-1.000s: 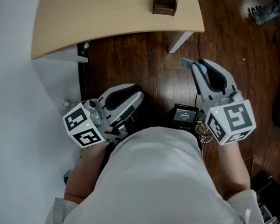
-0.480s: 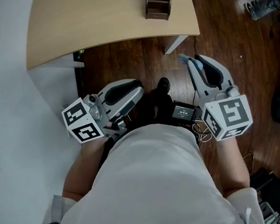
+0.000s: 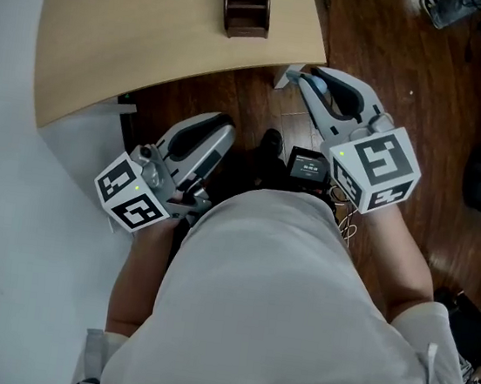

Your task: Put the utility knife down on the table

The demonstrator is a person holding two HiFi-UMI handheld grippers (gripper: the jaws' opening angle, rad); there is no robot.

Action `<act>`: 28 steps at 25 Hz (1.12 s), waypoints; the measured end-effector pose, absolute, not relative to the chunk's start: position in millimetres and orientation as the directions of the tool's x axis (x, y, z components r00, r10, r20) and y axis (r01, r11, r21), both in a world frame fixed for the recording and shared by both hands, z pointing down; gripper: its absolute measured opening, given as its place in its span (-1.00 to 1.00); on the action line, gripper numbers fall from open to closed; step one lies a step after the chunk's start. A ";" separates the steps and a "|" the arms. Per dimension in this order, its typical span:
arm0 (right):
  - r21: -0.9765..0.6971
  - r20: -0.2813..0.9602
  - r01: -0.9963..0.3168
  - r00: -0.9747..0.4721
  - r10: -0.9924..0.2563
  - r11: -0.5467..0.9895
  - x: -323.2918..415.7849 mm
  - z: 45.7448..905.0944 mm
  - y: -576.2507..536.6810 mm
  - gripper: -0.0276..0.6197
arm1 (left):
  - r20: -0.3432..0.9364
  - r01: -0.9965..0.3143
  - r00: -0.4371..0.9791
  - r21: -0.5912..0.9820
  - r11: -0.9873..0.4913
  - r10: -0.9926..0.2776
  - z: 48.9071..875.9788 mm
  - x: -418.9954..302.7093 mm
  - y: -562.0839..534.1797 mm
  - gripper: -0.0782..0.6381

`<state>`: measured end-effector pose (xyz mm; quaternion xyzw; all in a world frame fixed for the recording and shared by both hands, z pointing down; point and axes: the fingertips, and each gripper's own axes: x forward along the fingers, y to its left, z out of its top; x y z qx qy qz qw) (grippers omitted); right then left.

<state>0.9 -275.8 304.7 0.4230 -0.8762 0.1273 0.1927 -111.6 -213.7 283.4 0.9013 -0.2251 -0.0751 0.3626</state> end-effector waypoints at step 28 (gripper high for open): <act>0.203 0.535 -0.672 -0.534 -0.655 0.713 -81.9 371.6 -379.6 -0.70 | 0.137 -0.311 0.940 0.726 -0.613 -0.314 330.4 -135.1 -293.9 -0.63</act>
